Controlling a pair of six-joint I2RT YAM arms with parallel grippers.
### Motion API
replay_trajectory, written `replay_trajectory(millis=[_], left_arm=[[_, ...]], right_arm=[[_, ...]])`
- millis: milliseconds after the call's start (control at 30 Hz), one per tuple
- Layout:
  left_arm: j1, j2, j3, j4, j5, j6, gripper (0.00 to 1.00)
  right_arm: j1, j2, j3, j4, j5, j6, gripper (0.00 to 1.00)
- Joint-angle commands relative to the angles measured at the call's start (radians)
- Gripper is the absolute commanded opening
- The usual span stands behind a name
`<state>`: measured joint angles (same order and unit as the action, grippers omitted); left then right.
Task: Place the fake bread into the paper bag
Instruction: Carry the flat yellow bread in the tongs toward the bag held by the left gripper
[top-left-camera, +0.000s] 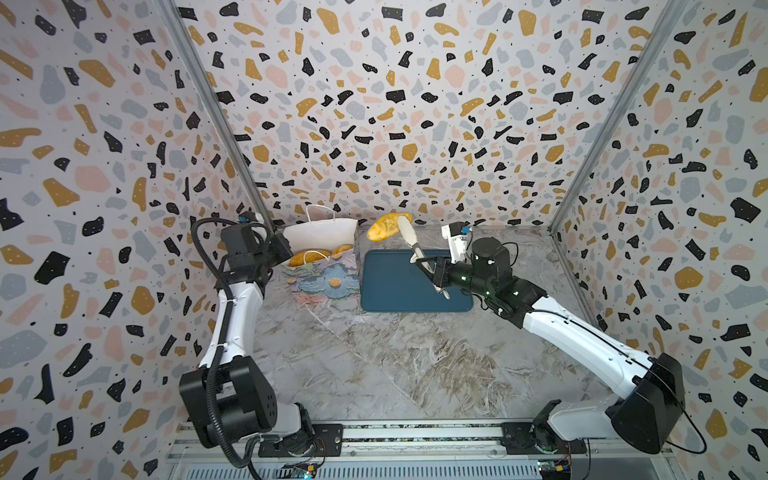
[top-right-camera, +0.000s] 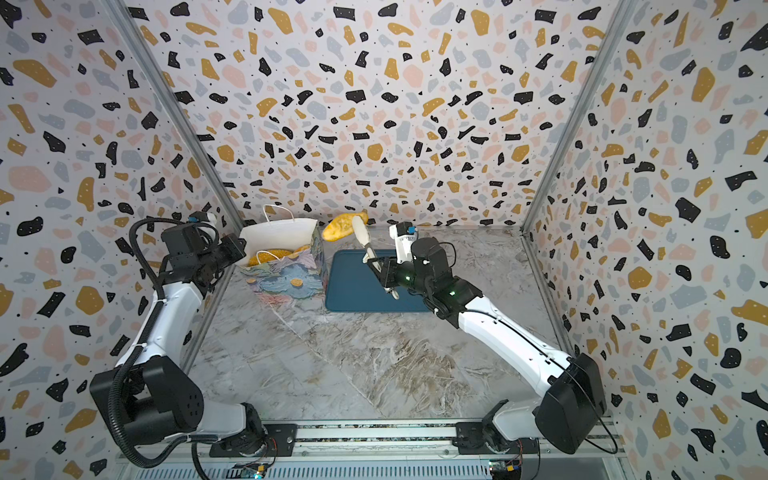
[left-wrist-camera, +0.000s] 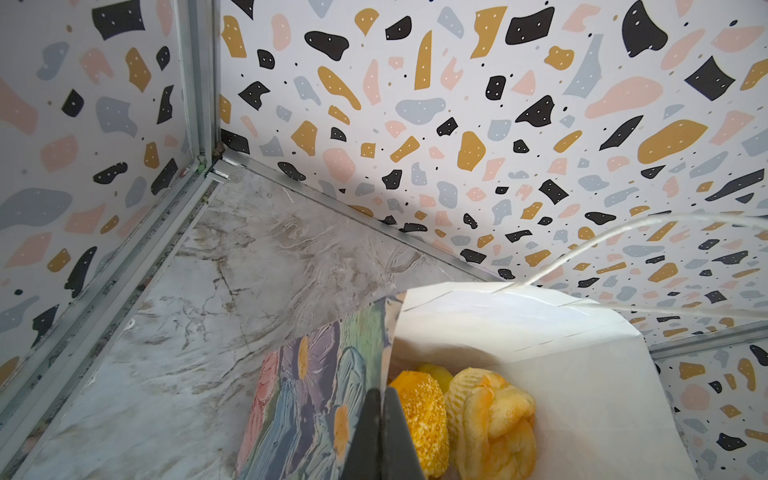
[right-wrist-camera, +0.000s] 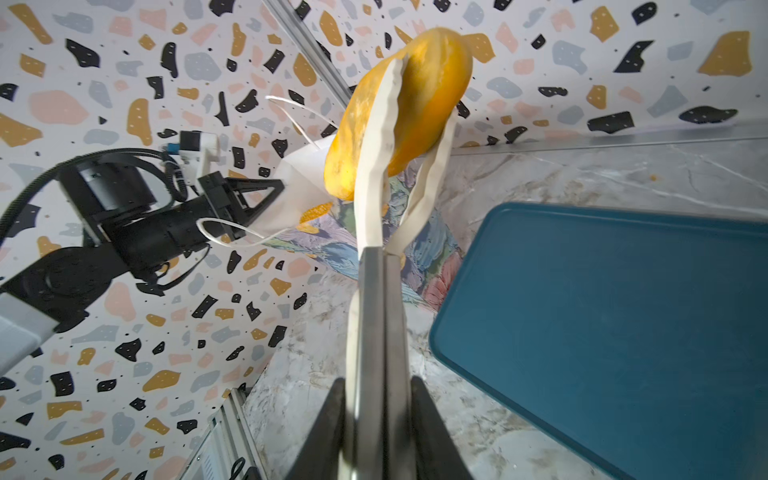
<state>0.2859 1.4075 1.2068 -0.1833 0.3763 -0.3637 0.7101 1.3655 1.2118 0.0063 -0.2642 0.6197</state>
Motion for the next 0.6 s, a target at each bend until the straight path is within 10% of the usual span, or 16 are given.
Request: replay_trajectory(millis=[0,567], left_arm=[[-0.001,-0.022,-0.002,0.04,0.013,-0.004,0.0],[-0.001,-0.023,-0.001,0.039,0.016,-0.006,0.0]], right_arm=[[0.03,0.013,0.082,0.02,0.023,-0.038,0.08],[0.173,0.21,0.309,-0.039,0.094,-0.117,0.08]])
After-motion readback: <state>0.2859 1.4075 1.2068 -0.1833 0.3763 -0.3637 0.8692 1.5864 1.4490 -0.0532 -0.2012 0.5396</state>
